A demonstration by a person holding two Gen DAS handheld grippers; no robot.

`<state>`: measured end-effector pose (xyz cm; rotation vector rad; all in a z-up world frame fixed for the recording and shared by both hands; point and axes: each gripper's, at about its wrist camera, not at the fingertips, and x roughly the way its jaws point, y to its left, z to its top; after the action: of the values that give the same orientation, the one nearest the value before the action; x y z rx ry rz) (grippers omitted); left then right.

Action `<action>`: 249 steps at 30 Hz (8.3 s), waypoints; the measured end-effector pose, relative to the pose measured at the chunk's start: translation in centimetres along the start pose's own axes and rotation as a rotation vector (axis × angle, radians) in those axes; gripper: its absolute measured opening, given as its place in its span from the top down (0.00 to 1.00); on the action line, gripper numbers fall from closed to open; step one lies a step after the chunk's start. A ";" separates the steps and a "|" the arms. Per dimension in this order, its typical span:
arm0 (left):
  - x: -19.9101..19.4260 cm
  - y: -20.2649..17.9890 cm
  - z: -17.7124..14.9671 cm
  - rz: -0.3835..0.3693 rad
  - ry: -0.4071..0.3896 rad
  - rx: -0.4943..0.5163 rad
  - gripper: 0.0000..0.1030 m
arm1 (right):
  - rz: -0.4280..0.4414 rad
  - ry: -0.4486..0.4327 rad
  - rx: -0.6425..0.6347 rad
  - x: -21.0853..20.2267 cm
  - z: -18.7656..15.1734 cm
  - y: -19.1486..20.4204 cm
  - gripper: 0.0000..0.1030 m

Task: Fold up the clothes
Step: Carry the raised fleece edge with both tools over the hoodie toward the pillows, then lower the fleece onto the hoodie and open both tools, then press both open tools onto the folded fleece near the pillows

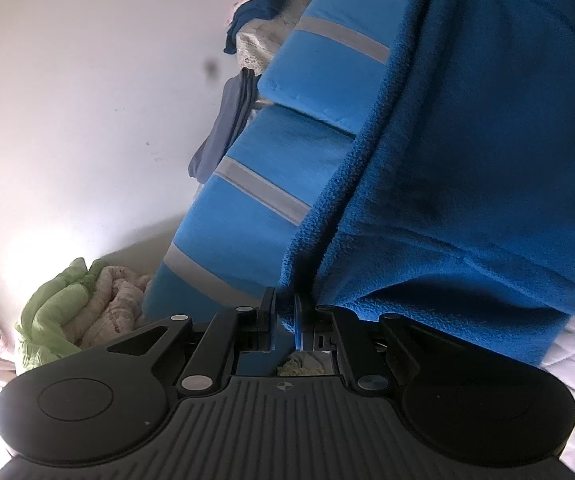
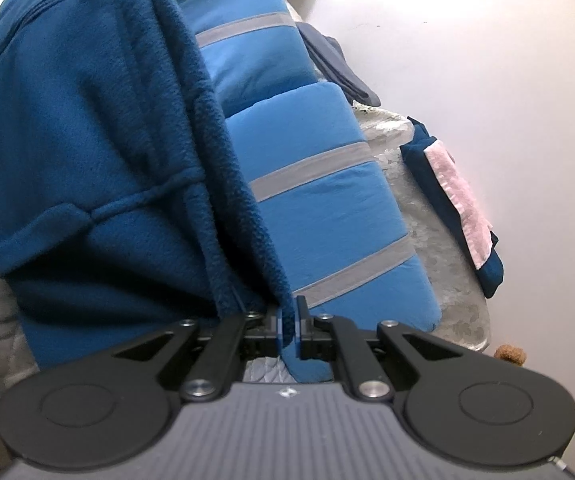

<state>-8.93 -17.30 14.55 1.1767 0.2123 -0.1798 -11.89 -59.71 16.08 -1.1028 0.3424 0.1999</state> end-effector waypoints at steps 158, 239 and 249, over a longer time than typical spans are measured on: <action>31.1 3.7 3.6 -0.273 0.389 -0.718 0.23 | 0.272 0.212 0.477 31.5 5.8 -4.0 0.00; 32.6 -7.9 7.3 -0.448 0.214 -1.129 0.00 | 0.333 0.160 1.096 40.9 10.3 7.6 0.00; 32.2 -7.7 7.4 -0.427 0.197 -1.115 0.00 | 0.281 0.125 1.087 40.5 10.6 8.8 0.01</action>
<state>20.78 -27.96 2.11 0.0235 0.6403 -0.2677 24.76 -46.73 -1.88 0.0113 0.6177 0.1558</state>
